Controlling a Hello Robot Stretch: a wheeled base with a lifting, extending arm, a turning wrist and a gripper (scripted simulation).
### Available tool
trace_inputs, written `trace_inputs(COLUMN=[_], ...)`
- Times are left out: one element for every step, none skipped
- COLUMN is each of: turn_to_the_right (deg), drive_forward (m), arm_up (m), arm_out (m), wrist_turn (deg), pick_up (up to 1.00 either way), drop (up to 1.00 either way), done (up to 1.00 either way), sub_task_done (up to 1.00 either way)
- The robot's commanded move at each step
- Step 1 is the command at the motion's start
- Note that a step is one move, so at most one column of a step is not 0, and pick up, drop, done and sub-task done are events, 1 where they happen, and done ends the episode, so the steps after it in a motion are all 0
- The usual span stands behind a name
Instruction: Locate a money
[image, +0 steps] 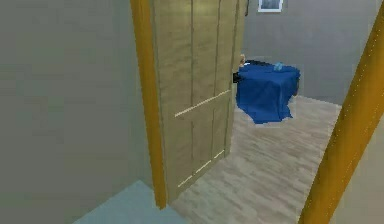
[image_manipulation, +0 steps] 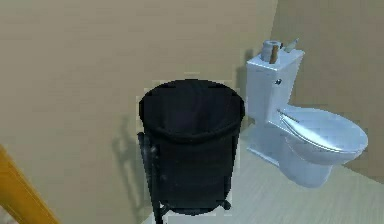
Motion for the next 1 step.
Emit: trace_inputs(turn_to_the_right=[0.0], drive_forward=[0.75], arm_up=[0.00], arm_out=[0.00], wrist_turn=[0.0], pick_up=[0.00], drop=[0.00], done=[0.00], sub_task_done=[0.00])
